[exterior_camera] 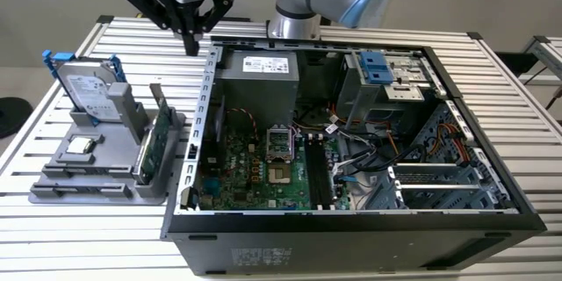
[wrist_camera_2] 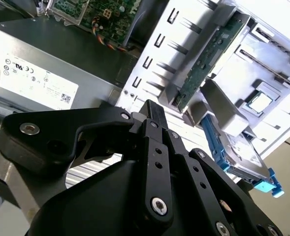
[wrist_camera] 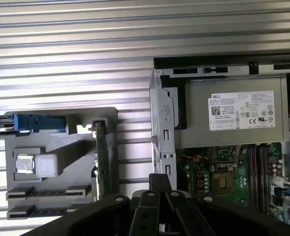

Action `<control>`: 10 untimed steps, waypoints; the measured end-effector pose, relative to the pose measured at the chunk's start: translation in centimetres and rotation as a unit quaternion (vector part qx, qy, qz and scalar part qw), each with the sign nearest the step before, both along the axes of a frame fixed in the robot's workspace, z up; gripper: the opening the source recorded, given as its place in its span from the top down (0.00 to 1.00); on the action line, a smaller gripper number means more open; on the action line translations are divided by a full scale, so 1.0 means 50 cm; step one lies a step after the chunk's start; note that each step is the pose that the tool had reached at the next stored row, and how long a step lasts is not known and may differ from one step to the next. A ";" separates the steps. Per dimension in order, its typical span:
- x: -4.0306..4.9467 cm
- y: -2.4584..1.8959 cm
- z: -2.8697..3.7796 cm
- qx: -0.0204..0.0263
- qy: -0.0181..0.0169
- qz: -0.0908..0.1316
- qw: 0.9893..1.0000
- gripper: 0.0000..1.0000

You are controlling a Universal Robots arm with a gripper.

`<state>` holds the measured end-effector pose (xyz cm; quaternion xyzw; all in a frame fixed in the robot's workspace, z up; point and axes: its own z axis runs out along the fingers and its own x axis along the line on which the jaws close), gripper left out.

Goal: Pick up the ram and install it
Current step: 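Reach for the ram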

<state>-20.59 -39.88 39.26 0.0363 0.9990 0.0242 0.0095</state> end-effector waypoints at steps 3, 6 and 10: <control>-0.006 0.0000 0.000 0.000 0.000 0.000 1.000 1.00; -0.011 0.0000 0.000 0.000 0.000 0.000 1.000 1.00; -0.019 0.0000 0.000 0.000 0.000 0.000 1.000 1.00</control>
